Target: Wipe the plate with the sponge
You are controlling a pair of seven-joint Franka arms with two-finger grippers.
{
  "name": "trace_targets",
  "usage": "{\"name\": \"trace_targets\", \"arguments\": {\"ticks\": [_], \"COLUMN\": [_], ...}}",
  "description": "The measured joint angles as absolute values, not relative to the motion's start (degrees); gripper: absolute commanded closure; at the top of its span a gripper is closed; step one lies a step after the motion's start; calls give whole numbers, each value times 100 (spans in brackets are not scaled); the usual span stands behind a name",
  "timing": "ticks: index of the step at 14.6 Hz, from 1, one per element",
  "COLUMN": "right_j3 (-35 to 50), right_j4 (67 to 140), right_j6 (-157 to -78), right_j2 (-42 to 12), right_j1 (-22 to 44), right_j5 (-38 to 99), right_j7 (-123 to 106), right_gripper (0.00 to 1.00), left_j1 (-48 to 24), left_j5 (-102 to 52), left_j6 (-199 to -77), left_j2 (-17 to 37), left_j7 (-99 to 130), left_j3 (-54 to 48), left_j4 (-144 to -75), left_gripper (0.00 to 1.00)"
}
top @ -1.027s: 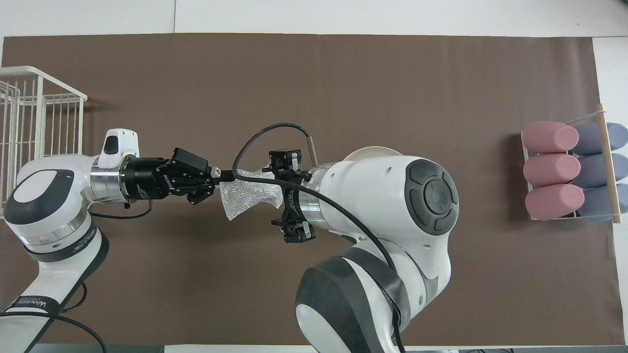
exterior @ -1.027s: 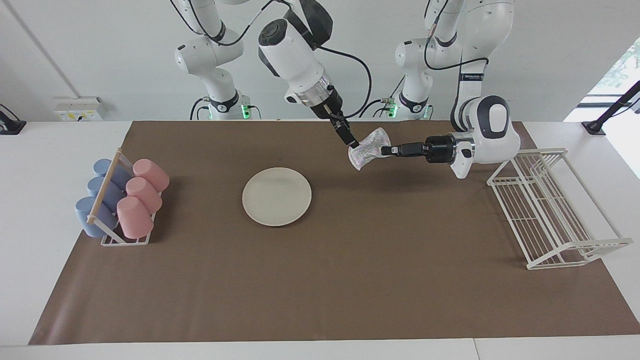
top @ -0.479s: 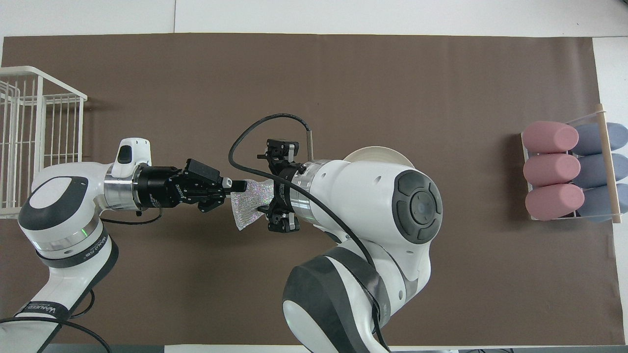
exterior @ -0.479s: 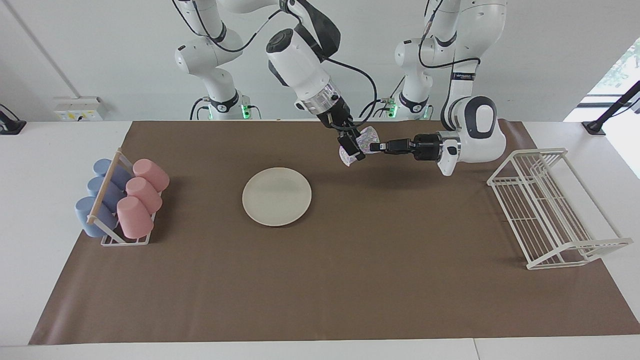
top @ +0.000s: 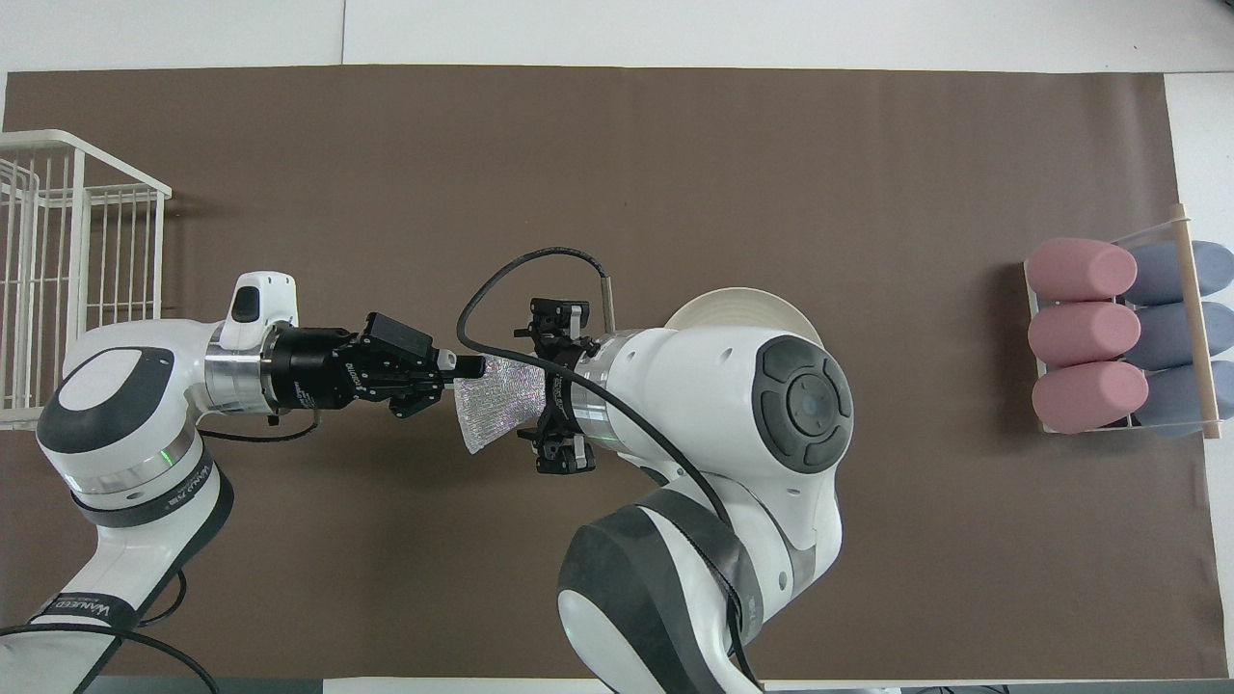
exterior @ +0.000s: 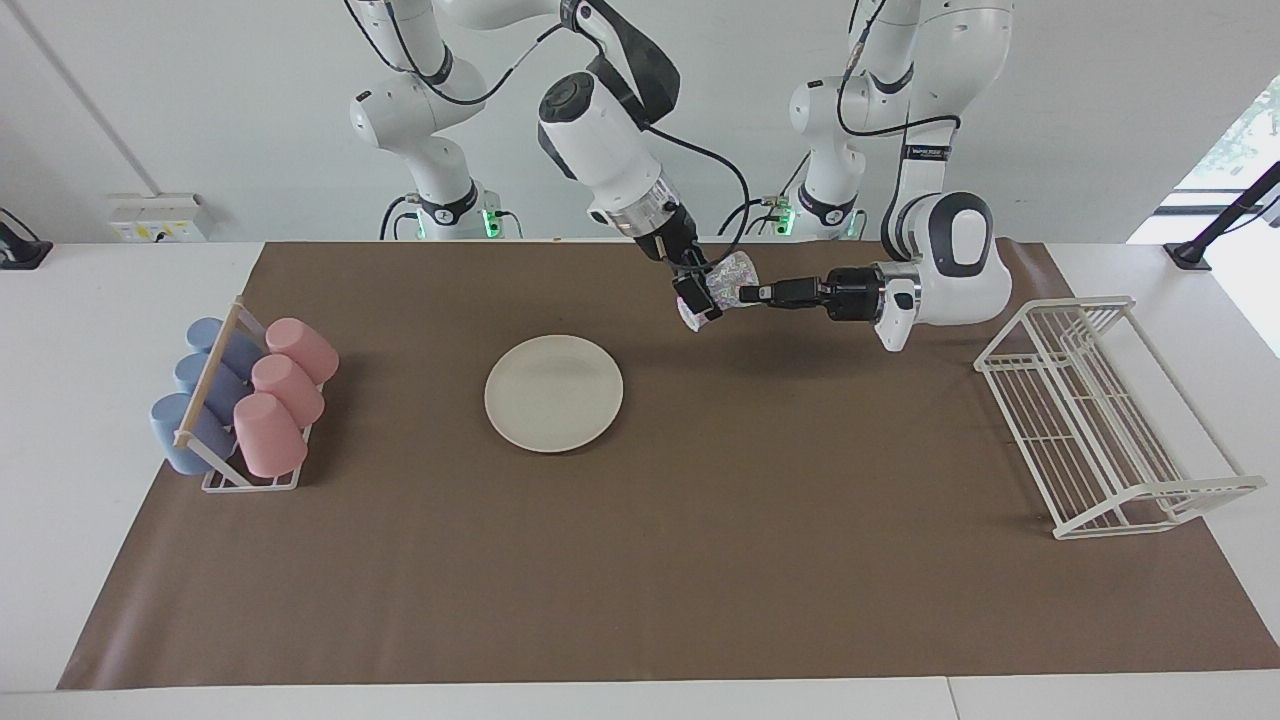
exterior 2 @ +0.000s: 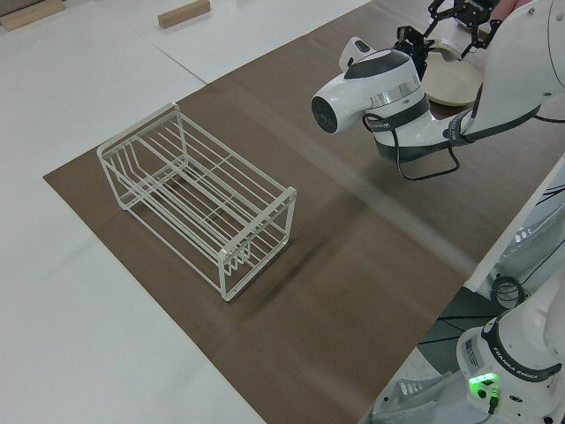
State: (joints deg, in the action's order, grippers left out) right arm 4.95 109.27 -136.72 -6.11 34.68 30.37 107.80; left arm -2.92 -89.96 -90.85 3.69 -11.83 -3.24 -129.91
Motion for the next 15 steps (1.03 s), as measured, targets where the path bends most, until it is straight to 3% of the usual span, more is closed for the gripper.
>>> {"name": "trace_targets", "arguments": {"ticks": [2,3,9,10,11,15], "right_j3": [496,497,469,467,467,453], "right_j4": [10940,10944,10944,10944,10944,11103], "right_j6": [-13658,-13654,-13677,-13676,-13676,-13665], "right_j2": [-593,-588,-586,-586,-586,-577], "right_j1": [3504,3539,3562,3562,3562,3406], "right_j5": [3035,3035,2977,2927,2859,2236], "right_j7": [10772,10759,10474,10445,10420,10196], "right_gripper": [70,96,100,100,100,100], "left_j1": [-292,-292,-310,-314,-319,-323], "left_j5": [-8996,-8996,-8995,-8995,-8995,-8996], "left_j6": [-9085,-9085,-9072,-9072,-9072,-9077], "left_j2": [365,364,352,352,352,341], "left_j7": [-1183,-1183,-1200,-1207,-1215,-1236], "left_j3": [-324,-324,-327,-327,-326,-291], "left_j4": [-12993,-12994,-13048,-13049,-13050,-13049], "left_gripper": [100,100,99,22,0,0]}}
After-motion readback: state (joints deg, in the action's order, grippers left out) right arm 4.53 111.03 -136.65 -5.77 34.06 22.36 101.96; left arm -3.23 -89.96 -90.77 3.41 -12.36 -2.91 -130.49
